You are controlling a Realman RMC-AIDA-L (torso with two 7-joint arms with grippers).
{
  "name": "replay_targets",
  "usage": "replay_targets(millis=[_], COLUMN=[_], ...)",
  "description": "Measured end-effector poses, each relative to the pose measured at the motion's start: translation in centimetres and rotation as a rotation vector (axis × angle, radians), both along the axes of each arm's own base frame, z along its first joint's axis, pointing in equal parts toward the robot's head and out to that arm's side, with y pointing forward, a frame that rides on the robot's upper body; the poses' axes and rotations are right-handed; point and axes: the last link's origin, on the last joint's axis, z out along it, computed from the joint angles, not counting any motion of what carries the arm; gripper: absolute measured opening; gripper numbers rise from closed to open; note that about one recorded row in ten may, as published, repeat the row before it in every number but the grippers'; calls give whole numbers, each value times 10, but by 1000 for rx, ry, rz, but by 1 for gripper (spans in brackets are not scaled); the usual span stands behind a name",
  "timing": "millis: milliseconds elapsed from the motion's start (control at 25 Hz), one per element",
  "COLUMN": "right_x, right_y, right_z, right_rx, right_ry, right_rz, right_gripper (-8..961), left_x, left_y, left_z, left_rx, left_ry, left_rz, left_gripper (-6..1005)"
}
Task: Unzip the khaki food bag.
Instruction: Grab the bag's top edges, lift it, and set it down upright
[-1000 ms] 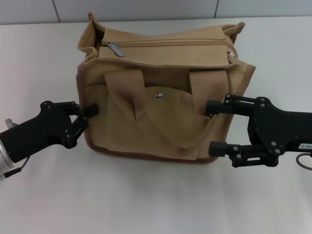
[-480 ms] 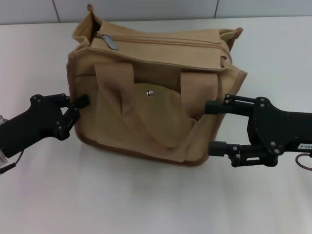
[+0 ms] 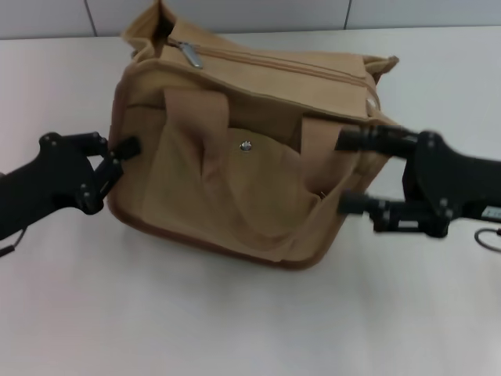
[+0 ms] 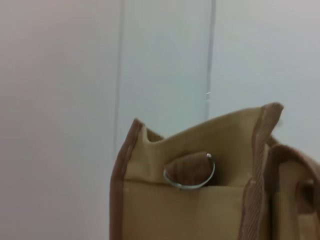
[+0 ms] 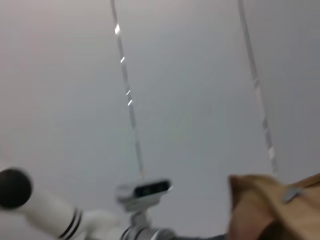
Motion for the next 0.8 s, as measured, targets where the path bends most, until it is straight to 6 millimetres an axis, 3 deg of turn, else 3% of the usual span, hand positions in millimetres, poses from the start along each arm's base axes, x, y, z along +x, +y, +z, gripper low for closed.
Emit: replay_targets(millis=[280, 800], right_x=[-1, -5], right_y=[12, 10], right_z=[4, -33], right_rx=[99, 181], right_ry=[165, 289], right_rz=[-128, -232], right_gripper=[824, 806], left_x=[25, 53], left_y=[8, 21], left_z=[26, 9], left_rx=[12, -15], left_ry=[-48, -55], left_rz=[-148, -248], left_gripper=[48, 51])
